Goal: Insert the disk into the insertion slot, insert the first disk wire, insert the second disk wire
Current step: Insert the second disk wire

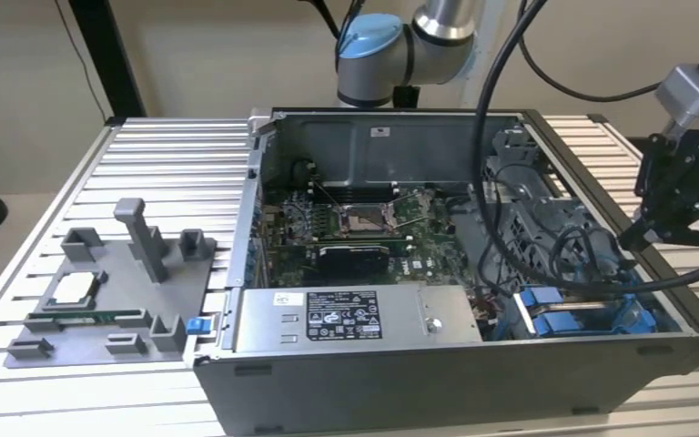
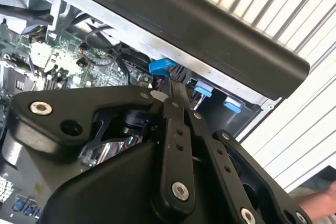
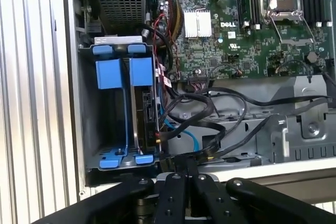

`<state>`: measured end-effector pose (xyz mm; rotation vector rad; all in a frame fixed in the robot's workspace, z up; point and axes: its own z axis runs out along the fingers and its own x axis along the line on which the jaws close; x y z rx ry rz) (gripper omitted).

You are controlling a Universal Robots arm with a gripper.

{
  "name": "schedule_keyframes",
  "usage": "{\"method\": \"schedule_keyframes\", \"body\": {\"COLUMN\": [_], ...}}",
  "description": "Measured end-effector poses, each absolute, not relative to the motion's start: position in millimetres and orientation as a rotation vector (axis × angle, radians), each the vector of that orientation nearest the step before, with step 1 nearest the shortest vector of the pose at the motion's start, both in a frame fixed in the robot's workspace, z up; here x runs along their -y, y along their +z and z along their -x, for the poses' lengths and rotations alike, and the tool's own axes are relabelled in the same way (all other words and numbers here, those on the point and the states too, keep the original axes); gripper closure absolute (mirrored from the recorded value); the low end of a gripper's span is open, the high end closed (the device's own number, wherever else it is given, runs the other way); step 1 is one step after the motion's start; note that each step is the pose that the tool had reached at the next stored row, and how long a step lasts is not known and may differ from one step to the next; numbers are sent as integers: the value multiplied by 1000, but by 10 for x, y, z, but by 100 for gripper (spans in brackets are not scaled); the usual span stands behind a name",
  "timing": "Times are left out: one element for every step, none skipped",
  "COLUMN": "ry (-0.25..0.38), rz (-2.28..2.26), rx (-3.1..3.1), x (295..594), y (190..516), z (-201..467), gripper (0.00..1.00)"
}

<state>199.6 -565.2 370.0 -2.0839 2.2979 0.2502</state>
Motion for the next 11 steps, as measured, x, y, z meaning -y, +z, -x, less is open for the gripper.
{"method": "schedule_keyframes", "body": {"ry": [255,260,266,272,275,277,278,279,279,279,280], "rz": [2085,2086,2088,2089,2091,2092,2092,2092,2091,2092,2091], "rx": [-2299,-2302,-2304,-2307,-2308,-2309,-2310,-2310,-2310,-2310,-2309], "x": [5659,5677,5704,5736,5782,5825,5871,5897,5903,5903,5902], "y": [3719,3733,3739,3740,3740,3732,3719,3701,3680,3663,3648], "z": [-1998,-1998,-1998,-1997,-2000,-2003,-2008,-2009,-2009,-2009,-2009], "gripper": [100,100,100,100,100,100,100,100,100,100,100]}}
